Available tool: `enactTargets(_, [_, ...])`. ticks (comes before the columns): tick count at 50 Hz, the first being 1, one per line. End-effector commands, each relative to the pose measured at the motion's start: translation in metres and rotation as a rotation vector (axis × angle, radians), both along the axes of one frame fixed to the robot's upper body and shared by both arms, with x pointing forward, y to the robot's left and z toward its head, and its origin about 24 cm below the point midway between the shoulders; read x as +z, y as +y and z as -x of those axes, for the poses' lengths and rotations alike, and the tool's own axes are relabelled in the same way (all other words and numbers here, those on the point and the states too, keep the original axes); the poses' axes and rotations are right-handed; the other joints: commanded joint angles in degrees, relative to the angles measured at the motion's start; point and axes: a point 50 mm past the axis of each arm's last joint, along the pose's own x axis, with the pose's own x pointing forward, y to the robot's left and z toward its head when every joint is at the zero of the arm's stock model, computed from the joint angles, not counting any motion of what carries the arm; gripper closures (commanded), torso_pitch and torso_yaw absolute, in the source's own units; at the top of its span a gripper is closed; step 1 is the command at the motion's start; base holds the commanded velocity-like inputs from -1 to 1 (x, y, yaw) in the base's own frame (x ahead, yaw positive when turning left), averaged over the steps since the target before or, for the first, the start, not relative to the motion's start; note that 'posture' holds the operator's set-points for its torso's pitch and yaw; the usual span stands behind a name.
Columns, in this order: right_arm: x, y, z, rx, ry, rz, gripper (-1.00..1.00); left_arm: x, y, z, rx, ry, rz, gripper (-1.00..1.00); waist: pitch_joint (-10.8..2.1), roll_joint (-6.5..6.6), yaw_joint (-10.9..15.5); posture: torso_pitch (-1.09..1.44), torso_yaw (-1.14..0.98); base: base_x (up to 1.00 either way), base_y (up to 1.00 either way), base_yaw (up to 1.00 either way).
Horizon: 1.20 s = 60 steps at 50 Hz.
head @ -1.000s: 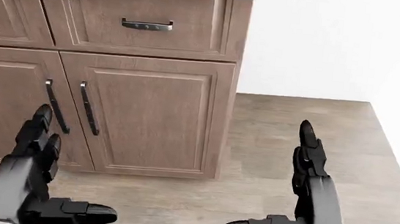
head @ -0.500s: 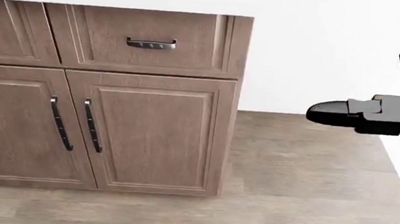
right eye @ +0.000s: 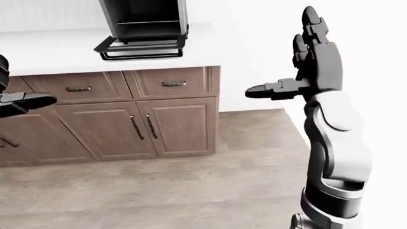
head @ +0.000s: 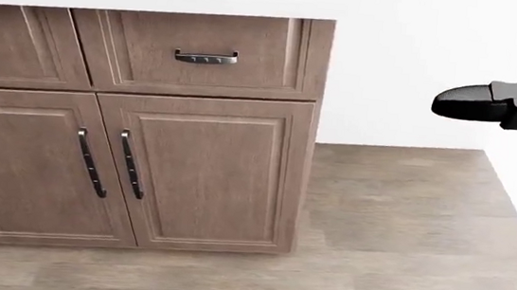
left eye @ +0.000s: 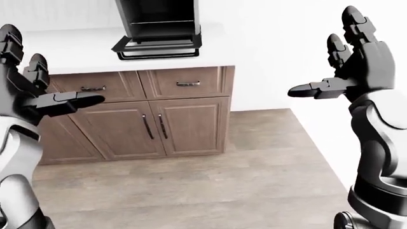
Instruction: Close the toaster oven door.
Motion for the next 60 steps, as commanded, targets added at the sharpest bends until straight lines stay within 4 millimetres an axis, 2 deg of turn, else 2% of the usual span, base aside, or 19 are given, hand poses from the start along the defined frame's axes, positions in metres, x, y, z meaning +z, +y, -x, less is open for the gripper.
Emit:
enactTargets(1, [0.015,0.0,0.006,-0.001,-0.073,0.02,-1.0,0.016,0.001,0.006,0.023,-0.077,-0.026,-1.0,-0.81,0.84,-0.3,0.0,0.0,0.06,0.18,0.0])
enactTargets(9, [0.018,0.0,0.006,0.006,-0.074,0.007,-1.0,0.015,0.003,0.007,0.032,-0.077,-0.03,-1.0,-0.85,-2.19,-0.1,0.0,0.0,0.05,0.21,0.0])
enactTargets(13, [0.017,0.0,0.006,0.01,-0.072,0.004,-1.0,0.016,0.003,0.007,0.033,-0.077,-0.031,-1.0,-1.33,-6.07,0.3,0.0,0.0,0.05,0.21,0.0])
enactTargets(14, [0.017,-0.001,0.005,0.005,-0.063,-0.014,-1.0,0.016,0.003,0.006,0.034,-0.077,-0.028,-1.0,-0.91,-4.64,0.1,0.0,0.0,0.05,0.22,0.0])
enactTargets(18, [0.018,0.0,0.006,0.009,-0.064,-0.01,-1.0,0.016,0.003,0.006,0.034,-0.074,-0.019,-1.0,-1.86,-5.72,0.0,0.0,0.0,0.05,0.31,0.0])
enactTargets(24, [0.019,0.0,0.007,0.012,-0.068,-0.008,-1.0,0.017,0.002,0.007,0.033,-0.077,-0.025,-1.0,-0.84,-3.03,-0.1,0.0,0.0,0.06,0.36,0.0])
enactTargets(27, [0.02,0.0,0.007,0.012,-0.069,-0.008,-1.0,0.017,0.002,0.007,0.032,-0.076,-0.023,-1.0,-1.19,0.3,-0.6,0.0,0.0,0.06,0.39,0.0])
enactTargets(28, [0.02,0.0,0.007,0.013,-0.069,-0.008,-1.0,0.017,0.002,0.007,0.033,-0.077,-0.026,-1.0,-1.92,2.49,-0.7,0.0,0.0,0.06,0.38,0.0])
enactTargets(29, [0.021,0.0,0.007,0.014,-0.069,-0.008,-1.0,0.018,0.003,0.007,0.033,-0.078,-0.026,-1.0,-2.57,3.26,-1.1,0.0,0.0,0.05,0.39,0.0])
enactTargets(31, [0.022,0.0,0.007,0.014,-0.069,-0.007,-1.0,0.02,0.003,0.008,0.035,-0.081,-0.027,-1.0,-0.92,2.01,-0.6,0.0,0.0,0.05,0.39,0.0])
enactTargets(40, [0.026,0.001,0.009,0.018,-0.074,-0.006,-1.0,0.022,0.004,0.008,0.039,-0.087,-0.033,-1.0,-0.59,-3.86,0.0,0.0,0.0,0.06,0.39,0.0])
enactTargets(42, [0.027,0.001,0.009,0.018,-0.075,-0.007,-1.0,0.022,0.004,0.008,0.039,-0.087,-0.034,-1.0,-1.22,-6.46,0.2,0.0,0.0,0.05,0.39,0.0])
enactTargets(43, [0.027,0.001,0.009,0.018,-0.075,-0.006,-1.0,0.022,0.004,0.008,0.039,-0.087,-0.034,-1.0,-0.93,-4.17,-0.4,0.0,0.0,0.05,0.39,0.0])
enactTargets(46, [0.027,0.001,0.01,0.019,-0.076,-0.008,-1.0,0.023,0.003,0.009,0.038,-0.088,-0.038,-1.0,-1.86,-5.59,-0.2,0.0,0.0,0.06,0.39,0.0])
enactTargets(50, [0.027,0.0,0.01,0.018,-0.077,-0.011,-1.0,0.024,0.002,0.009,0.032,-0.089,-0.041,-1.0,-0.89,-3.53,-0.2,0.0,0.0,0.06,0.37,0.0])
enactTargets(52, [0.026,-0.001,0.009,0.015,-0.075,-0.012,-1.0,0.024,0.002,0.009,0.03,-0.089,-0.044,-1.0,-0.6,-1.24,-0.5,0.0,0.0,0.06,0.34,0.0])
enactTargets(54, [0.025,-0.001,0.009,0.016,-0.074,-0.014,-1.0,0.024,0.002,0.009,0.032,-0.088,-0.044,-1.0,-1.95,4.09,-0.5,0.0,0.0,0.08,0.3,0.0])
enactTargets(55, [0.025,-0.001,0.009,0.018,-0.074,-0.014,-1.0,0.025,0.002,0.009,0.031,-0.089,-0.044,-1.0,-1.29,1.75,-0.2,0.0,0.0,0.09,0.27,0.0])
enactTargets(60, [0.026,-0.001,0.01,0.017,-0.077,-0.016,-1.0,0.028,0.001,0.01,0.027,-0.095,-0.047,-1.0,-1.32,0.91,0.2,0.0,0.0,0.1,0.12,0.0])
